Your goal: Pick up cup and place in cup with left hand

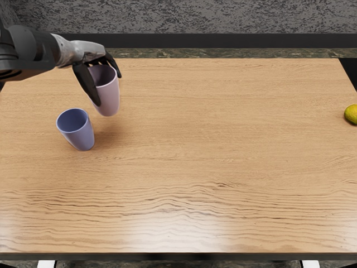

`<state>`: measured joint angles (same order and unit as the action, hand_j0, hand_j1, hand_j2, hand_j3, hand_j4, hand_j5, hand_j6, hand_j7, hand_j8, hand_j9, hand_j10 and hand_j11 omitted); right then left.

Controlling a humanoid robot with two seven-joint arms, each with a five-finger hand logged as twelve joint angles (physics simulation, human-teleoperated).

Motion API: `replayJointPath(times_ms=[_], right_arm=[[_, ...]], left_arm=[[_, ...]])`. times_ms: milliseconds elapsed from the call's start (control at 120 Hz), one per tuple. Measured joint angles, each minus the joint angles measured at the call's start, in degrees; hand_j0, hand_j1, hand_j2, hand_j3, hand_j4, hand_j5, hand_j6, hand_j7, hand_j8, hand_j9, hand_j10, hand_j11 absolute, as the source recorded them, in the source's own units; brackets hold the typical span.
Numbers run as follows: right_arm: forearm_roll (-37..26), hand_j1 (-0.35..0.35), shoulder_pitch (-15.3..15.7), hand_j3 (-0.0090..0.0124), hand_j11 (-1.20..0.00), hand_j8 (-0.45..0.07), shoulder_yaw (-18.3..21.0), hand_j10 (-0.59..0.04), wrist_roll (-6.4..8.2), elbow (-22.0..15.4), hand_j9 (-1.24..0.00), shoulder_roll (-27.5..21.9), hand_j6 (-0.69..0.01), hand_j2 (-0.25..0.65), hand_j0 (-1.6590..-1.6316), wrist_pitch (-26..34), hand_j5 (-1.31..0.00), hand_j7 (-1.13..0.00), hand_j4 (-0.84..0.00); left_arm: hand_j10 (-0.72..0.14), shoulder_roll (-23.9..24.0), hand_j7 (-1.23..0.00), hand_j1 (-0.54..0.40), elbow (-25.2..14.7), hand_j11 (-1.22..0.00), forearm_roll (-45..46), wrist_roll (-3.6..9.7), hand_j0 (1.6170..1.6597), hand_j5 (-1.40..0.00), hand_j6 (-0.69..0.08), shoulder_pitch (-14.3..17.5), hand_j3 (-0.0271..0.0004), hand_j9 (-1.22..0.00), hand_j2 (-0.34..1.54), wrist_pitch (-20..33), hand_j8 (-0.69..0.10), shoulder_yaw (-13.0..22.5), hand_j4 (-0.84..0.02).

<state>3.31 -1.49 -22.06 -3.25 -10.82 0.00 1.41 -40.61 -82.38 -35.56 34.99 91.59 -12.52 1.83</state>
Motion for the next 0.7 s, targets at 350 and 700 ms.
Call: replayJointPath(times_ms=[350,700], right_arm=[[0.02,-0.312,0.00,0.0000,-0.04,-0.031,-0.01,-0.031,-0.02,0.01,-0.04,0.00,-0.031,-0.006,-1.6581,0.00,-0.04,-0.04,-0.031],[0.03,-0.312,-0.36,0.0000,-0.04,-0.031,-0.08,-0.031,-0.01,0.00,-0.04,0.00,-0.031,-0.006,-1.6581,0.00,-0.04,-0.04,-0.031]], left_arm=[[-0.396,-4.14,-0.62,-0.093,-0.26,-0.64,2.61,0.00,1.6534,-0.61,-0.313,2.69,0.0000,-0.62,0.10,-2.45,-0.287,0.40,-0.468],[-0.387,-10.91,-0.64,-0.106,-1.70,-0.66,4.50,0.00,1.6527,-0.64,-0.295,3.31,0.0000,-0.65,0.11,-5.62,-0.272,0.47,-0.467]])
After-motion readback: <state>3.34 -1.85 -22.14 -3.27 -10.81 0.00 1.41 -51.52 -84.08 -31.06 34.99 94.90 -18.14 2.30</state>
